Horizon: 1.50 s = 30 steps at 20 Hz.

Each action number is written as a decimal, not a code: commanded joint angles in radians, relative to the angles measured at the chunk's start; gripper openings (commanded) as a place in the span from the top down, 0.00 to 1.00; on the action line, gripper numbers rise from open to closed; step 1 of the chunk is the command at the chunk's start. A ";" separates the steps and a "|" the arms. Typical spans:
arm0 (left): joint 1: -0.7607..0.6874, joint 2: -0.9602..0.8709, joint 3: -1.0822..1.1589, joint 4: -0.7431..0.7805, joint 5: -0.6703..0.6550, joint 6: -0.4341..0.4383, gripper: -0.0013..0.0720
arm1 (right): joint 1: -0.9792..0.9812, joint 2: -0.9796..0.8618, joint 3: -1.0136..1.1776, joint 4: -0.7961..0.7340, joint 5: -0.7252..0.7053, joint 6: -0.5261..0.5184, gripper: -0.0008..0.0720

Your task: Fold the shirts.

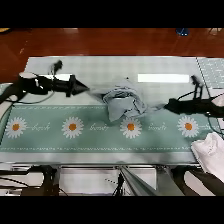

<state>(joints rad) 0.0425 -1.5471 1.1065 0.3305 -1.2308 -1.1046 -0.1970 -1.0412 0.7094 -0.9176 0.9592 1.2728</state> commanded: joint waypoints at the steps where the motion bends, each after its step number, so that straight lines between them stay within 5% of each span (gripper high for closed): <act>1: 0.070 0.113 0.195 -0.017 -0.053 0.020 0.96 | -0.066 0.128 0.160 -0.065 -0.010 0.001 0.96; 8: 0.229 0.295 0.647 0.177 -0.157 0.018 0.96 | -0.107 0.233 0.550 -0.349 -0.016 0.050 0.96; 16: 0.258 0.412 0.689 0.238 -0.195 -0.060 0.96 | -0.106 0.239 0.718 -0.288 0.043 0.062 0.96; 30: 0.258 0.818 0.690 0.240 0.286 -0.033 0.96 | -0.106 0.254 1.257 -0.284 0.067 0.150 0.96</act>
<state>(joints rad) 0.3004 -0.8032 1.7954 0.5682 -1.0283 -1.1580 -0.3042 -0.7883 1.8725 -1.2049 1.0054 1.3830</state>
